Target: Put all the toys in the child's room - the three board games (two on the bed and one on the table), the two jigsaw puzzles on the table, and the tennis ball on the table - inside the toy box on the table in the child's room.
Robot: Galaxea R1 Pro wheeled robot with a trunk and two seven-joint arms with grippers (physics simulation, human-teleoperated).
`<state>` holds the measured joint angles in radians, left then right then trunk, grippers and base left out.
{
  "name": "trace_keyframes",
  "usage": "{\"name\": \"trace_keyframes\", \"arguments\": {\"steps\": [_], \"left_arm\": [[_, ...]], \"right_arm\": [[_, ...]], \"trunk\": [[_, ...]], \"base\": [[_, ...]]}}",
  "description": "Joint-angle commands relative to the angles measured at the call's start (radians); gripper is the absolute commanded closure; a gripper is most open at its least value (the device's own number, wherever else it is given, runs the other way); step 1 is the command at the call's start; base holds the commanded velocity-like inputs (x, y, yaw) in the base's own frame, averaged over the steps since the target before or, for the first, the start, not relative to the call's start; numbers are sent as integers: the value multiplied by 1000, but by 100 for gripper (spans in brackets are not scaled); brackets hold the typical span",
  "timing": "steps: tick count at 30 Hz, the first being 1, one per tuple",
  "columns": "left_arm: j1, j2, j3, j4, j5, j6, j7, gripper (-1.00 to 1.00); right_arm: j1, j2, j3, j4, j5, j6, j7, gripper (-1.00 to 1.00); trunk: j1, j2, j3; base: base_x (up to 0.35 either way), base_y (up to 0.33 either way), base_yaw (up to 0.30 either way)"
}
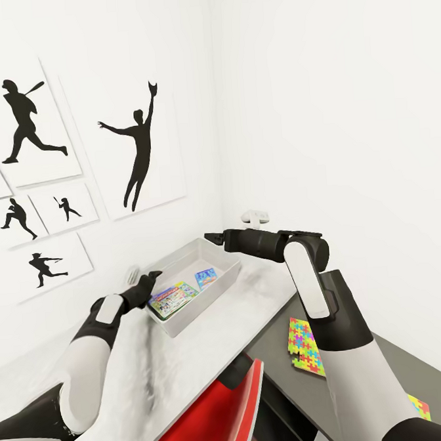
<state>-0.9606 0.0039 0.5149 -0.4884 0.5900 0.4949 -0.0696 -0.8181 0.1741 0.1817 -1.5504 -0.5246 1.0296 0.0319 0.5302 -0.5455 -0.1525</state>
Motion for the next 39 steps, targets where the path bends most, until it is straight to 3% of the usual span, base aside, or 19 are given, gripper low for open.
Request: {"name": "trace_keyframes", "arguments": {"steps": [1, 9, 16, 19, 25, 39], "left_arm": [[-1, -1, 7, -19, 0, 23, -2, -100], [-1, 3, 5, -113, -1, 133, 1, -100], [-1, 32, -7, -160, -1, 206, 1, -100], [-1, 49, -33, -192, 0, 238, 0, -100], [-1, 63, -57, -252, 0, 285, -1, -100], [-1, 78, -61, -271, 1, 333, -8, -100]], "right_arm": [[-1, 0, -1, -1, 4, 4, 3, -100], [-1, 0, -1, 0, 5, 4, 3, -100], [-1, 0, 0, 0, 6, 4, 3, -100], [-1, 0, 0, 0, 6, 4, 3, -100], [-1, 0, 2, -1, 6, 4, 3, -100], [-1, 0, 28, -2, 6, 4, 3, -100]], "trunk": [[0, -2, -2], [0, -2, -2], [0, -2, -2], [0, -2, -2], [0, -2, -2], [0, -2, -2]], "base": [[0, 0, 0], [0, 0, 0], [0, 0, 0], [0, 0, 0], [0, 0, 0], [0, 0, 0]]}}
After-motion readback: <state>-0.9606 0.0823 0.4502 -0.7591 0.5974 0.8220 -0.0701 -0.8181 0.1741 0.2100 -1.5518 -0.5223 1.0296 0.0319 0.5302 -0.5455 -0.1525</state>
